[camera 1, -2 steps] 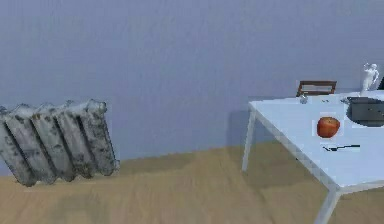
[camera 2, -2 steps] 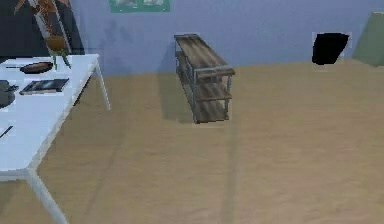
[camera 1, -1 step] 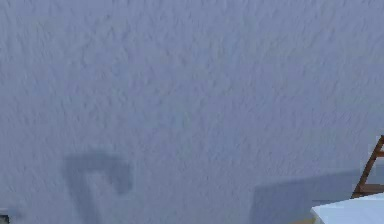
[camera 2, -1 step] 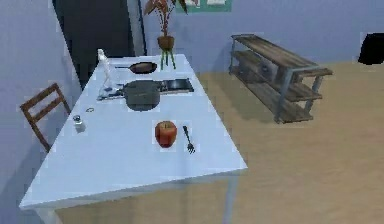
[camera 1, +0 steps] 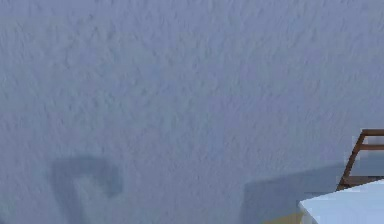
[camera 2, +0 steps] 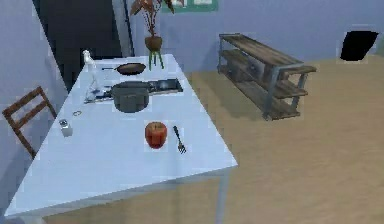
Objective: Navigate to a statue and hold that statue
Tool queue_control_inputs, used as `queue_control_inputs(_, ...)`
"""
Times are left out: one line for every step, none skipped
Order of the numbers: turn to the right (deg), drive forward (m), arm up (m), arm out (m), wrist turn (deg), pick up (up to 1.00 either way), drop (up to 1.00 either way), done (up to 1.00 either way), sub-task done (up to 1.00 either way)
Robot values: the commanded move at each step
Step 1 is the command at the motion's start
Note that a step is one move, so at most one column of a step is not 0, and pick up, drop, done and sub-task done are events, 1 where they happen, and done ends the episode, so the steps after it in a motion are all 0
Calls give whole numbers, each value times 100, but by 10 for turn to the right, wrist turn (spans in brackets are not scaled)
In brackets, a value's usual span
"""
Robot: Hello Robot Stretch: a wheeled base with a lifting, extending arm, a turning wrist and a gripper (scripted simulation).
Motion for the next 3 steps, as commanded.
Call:
queue_control_inputs(0,20,0,0,0,0,0,0,0)
queue_control_inputs(-150,0,0,0,0,0,0,0,0)
queue_control_inputs(450,0,0,0,0,0,0,0,0)
